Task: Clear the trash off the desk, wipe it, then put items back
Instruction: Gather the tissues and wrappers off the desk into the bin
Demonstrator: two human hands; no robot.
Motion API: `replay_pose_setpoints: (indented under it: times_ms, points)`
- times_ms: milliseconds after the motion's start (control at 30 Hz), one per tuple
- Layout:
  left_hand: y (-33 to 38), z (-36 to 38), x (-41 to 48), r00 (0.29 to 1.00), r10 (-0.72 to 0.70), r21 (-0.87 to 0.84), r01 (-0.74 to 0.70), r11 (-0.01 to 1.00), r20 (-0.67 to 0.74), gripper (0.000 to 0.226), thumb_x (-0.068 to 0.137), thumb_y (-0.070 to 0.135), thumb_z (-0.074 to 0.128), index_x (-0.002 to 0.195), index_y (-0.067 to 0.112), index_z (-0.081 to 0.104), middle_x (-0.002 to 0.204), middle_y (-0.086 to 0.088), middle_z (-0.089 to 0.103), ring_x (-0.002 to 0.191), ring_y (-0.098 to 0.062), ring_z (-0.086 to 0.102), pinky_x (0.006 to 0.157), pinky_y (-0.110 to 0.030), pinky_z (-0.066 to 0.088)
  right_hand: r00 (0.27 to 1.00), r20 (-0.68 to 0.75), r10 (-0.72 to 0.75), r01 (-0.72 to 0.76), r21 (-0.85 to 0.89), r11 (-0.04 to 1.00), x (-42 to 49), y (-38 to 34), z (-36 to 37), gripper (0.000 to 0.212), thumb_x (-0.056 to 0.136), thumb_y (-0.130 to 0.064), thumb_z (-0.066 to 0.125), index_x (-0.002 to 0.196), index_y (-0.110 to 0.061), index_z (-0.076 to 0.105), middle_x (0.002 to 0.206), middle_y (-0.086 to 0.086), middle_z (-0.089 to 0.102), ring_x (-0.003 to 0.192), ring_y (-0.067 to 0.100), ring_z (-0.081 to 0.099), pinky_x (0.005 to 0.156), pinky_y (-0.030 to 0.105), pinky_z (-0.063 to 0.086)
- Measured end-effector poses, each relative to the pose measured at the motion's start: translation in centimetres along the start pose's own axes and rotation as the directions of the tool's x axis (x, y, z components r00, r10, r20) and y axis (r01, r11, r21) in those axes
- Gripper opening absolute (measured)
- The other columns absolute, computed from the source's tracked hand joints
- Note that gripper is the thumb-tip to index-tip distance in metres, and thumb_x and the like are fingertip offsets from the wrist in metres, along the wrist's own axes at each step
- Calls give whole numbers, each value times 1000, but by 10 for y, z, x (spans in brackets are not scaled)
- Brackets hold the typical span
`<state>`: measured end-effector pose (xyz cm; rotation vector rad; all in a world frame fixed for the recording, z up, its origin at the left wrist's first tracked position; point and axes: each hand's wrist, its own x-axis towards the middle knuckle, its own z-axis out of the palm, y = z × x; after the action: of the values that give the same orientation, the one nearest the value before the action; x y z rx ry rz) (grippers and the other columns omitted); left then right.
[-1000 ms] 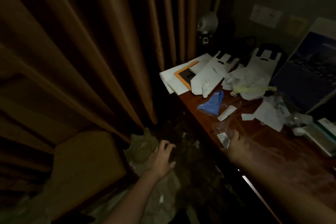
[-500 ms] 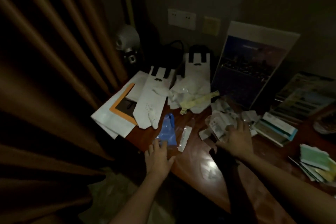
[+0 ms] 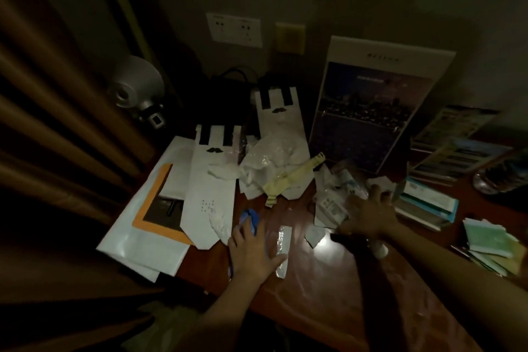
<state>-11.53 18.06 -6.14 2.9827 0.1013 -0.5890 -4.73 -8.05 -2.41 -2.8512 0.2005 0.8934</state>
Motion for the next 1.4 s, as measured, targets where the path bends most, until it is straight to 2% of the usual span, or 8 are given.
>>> replay_pose_setpoints:
  times_ms: [167, 367, 567, 767, 833, 1000, 1200, 1400]
  points:
    - [-4, -7, 23, 988, 153, 30, -152, 988, -17, 93, 72, 77, 52, 147, 33, 20, 155, -4, 14, 137, -28, 19, 110, -41, 24, 994, 34, 107, -110, 101, 989, -27, -12, 23, 108, 53, -81, 64, 144, -39, 23, 152, 21, -8, 137, 47, 12, 110, 53, 28]
    - [-8, -17, 39, 977, 176, 88, -187, 978, 118, 118, 61, 88, 49, 150, 35, -8, 157, -5, -14, 141, -40, -1, 111, -61, 10, 973, -6, 231, -226, 188, 956, -55, -25, 34, 98, 54, -80, 62, 138, -39, 33, 144, 16, 10, 128, 38, 25, 105, 47, 30]
    - [1, -23, 47, 951, 263, 189, -291, 938, 164, 111, 69, 78, 55, 150, 35, -7, 159, -6, -7, 143, -40, 1, 113, -61, 10, 944, -19, 328, -314, 242, 918, -69, -21, 44, 93, 54, -78, 62, 135, -42, 34, 147, 17, 6, 128, 40, 25, 106, 48, 31]
    - [22, -27, 58, 881, 472, 192, -460, 867, -22, 130, 26, 85, 69, 138, 25, 42, 142, -13, 41, 124, -42, 38, 92, -67, 39, 920, -68, 385, -350, 296, 889, -79, -11, 48, 93, 53, -79, 62, 134, -41, 35, 146, 18, 7, 128, 41, 26, 103, 46, 35]
    - [39, -28, 62, 838, 545, 182, -541, 821, 31, 135, 26, 84, 71, 143, 26, 35, 149, -12, 33, 130, -42, 33, 97, -64, 33, 931, -20, 365, -348, 257, 902, -79, -7, 50, 95, 55, -77, 64, 137, -42, 32, 149, 19, 1, 130, 41, 23, 105, 46, 32]
    - [79, -35, 83, 704, 695, 163, -710, 685, 142, 120, 72, 65, 66, 145, 33, -25, 154, -2, -30, 145, -37, -12, 116, -53, 3, 947, 53, 317, -320, 258, 912, -81, -9, 50, 95, 51, -73, 68, 134, -41, 35, 152, 20, -5, 132, 42, 16, 108, 48, 26]
    - [121, -38, 122, 646, 716, 266, -763, 590, 265, 124, 68, 57, 75, 147, 38, -19, 155, -5, -29, 141, -41, -22, 114, -60, 3, 957, 61, 284, -287, 335, 897, -90, 4, 53, 87, 47, -68, 71, 124, -40, 40, 152, 17, -7, 131, 42, 16, 102, 46, 35]
    - [150, -31, 136, 605, 695, 228, -794, 564, 389, 88, 70, 49, 76, 141, 45, 24, 149, -5, 16, 133, -42, 21, 108, -55, 25, 954, 52, 294, -295, 311, 903, -83, 13, 55, 86, 51, -69, 67, 125, -38, 38, 152, 18, -7, 129, 43, 16, 100, 48, 33]
